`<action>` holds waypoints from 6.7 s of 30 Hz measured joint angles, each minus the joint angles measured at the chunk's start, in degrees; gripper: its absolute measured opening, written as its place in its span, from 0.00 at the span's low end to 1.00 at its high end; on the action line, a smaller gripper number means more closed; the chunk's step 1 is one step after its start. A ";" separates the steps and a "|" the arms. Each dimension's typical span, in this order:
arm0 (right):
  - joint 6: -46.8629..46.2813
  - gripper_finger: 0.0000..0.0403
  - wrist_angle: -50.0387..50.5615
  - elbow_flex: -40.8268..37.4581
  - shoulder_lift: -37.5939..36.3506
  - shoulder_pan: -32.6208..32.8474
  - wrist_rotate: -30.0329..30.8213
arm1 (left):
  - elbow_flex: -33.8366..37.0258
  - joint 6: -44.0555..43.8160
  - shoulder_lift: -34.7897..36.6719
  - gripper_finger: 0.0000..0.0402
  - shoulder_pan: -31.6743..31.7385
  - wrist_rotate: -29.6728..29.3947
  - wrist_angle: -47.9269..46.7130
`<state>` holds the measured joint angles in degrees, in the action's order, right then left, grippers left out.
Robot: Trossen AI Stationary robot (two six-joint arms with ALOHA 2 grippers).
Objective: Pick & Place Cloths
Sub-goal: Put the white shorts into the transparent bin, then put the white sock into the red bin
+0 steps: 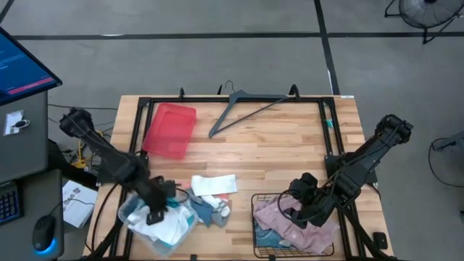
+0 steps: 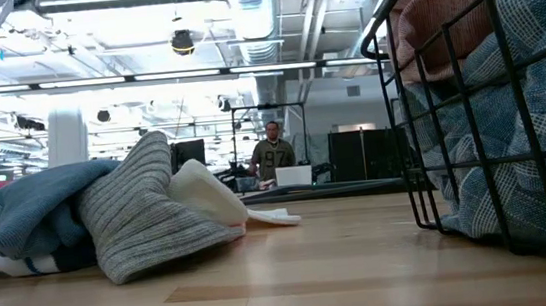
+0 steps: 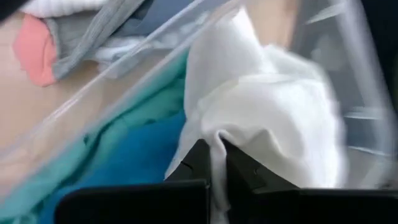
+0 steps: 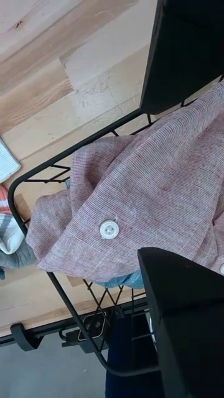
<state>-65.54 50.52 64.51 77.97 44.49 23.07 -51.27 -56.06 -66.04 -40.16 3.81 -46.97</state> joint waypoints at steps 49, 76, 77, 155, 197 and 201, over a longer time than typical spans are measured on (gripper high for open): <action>1.44 0.90 -0.04 0.02 0.00 -0.04 2.97 | 3.80 -2.93 -3.32 0.01 -7.04 0.67 11.55; 1.66 0.90 -0.07 0.02 0.01 0.00 2.99 | 6.25 -4.19 12.93 0.32 -6.39 -0.76 25.15; 1.66 0.90 -0.06 0.02 0.00 0.00 3.02 | 6.25 -3.78 14.51 0.33 -6.02 -2.02 27.95; 2.10 0.90 -0.11 0.02 0.02 -0.02 5.49 | 6.16 61.66 22.07 0.00 30.67 -51.50 38.08; 2.08 0.90 -0.13 0.02 0.02 0.11 5.73 | 34.49 31.19 32.68 0.00 48.87 -58.37 38.10; 2.08 0.90 -0.13 0.02 0.02 0.11 5.75 | 35.87 30.05 32.68 0.01 48.87 -55.90 37.76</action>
<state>-63.46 50.39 64.53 78.00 44.60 28.82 -15.39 -26.00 -33.36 8.71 -52.09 -9.21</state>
